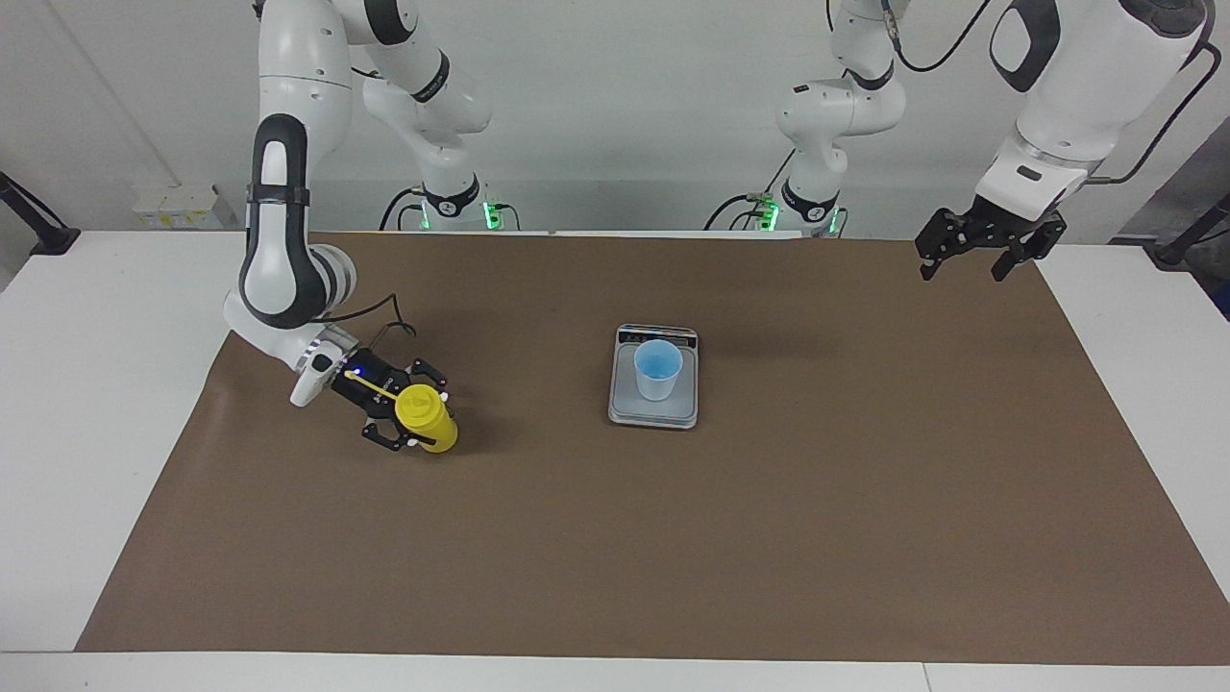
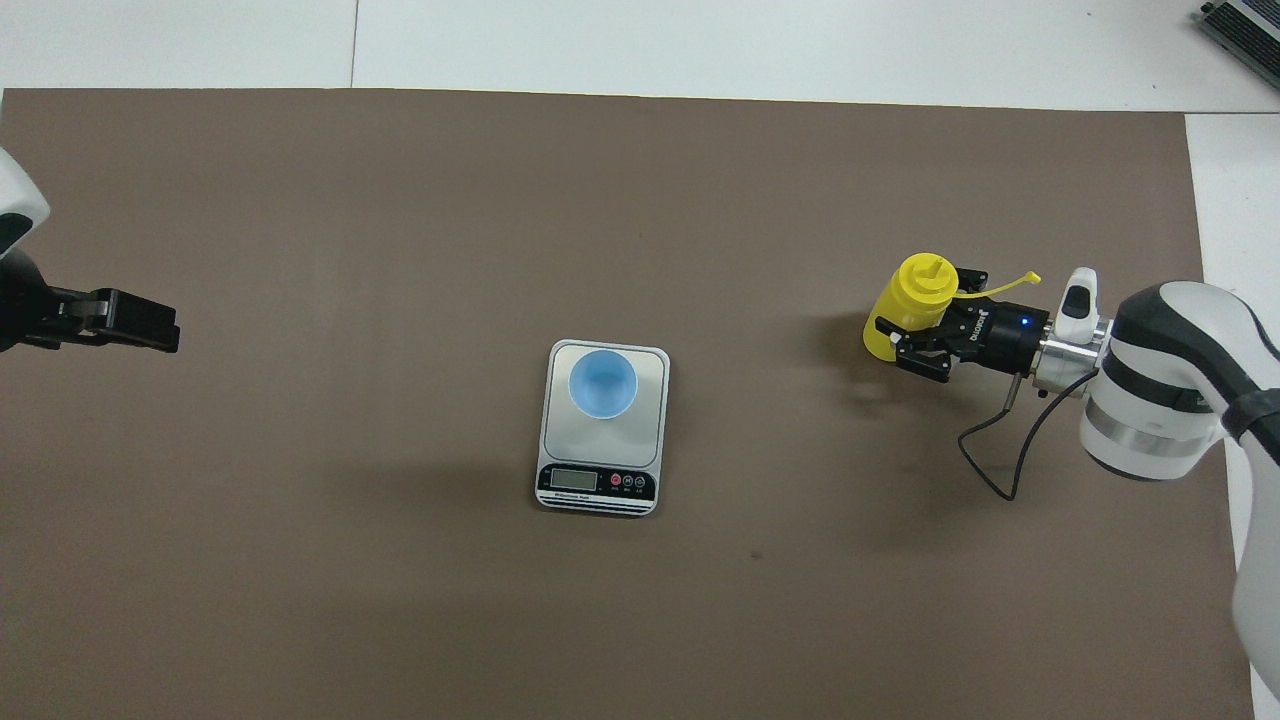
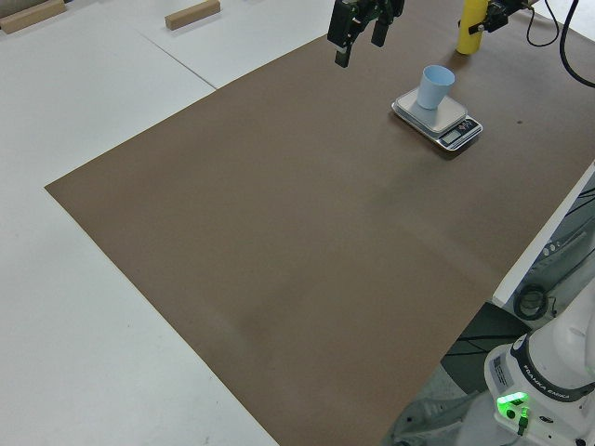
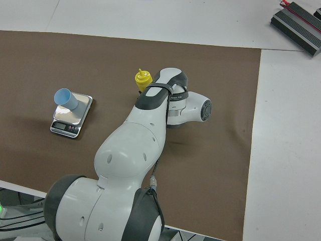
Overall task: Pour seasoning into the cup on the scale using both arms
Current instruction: 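Set the bottle down and open the right gripper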
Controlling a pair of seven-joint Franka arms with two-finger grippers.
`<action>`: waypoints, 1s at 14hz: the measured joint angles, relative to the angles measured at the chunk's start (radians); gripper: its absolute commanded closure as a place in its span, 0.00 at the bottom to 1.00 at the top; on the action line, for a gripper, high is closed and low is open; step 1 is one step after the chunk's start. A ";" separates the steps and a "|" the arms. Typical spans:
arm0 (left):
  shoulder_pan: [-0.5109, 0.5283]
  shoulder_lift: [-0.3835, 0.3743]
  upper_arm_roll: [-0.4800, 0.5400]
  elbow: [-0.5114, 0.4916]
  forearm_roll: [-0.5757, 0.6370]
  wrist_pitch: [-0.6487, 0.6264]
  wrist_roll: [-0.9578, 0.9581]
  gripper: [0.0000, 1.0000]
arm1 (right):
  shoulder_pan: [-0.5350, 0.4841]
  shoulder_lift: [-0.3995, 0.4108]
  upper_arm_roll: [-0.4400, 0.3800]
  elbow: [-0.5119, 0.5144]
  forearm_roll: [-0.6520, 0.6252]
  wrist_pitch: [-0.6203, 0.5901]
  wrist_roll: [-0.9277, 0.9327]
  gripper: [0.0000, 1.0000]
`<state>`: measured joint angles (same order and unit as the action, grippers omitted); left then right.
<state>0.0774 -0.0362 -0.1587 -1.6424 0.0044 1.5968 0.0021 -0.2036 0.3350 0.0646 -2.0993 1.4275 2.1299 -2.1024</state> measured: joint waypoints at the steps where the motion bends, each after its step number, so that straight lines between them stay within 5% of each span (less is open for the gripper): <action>1: 0.000 0.000 0.000 0.000 0.000 0.000 0.000 0.00 | -0.008 -0.001 0.000 0.000 0.001 -0.012 0.000 0.00; 7: 0.000 0.000 0.000 0.000 0.000 0.000 0.000 0.00 | -0.035 -0.007 0.000 -0.013 -0.024 -0.046 -0.030 0.00; 14: 0.000 0.000 0.001 0.000 0.000 0.000 0.000 0.00 | -0.092 -0.081 -0.005 -0.012 -0.379 -0.046 -0.011 0.00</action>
<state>0.0775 -0.0362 -0.1581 -1.6424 0.0044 1.5968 0.0021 -0.2960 0.2542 0.0593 -2.1117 1.0486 2.0837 -2.1132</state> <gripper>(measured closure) 0.000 0.000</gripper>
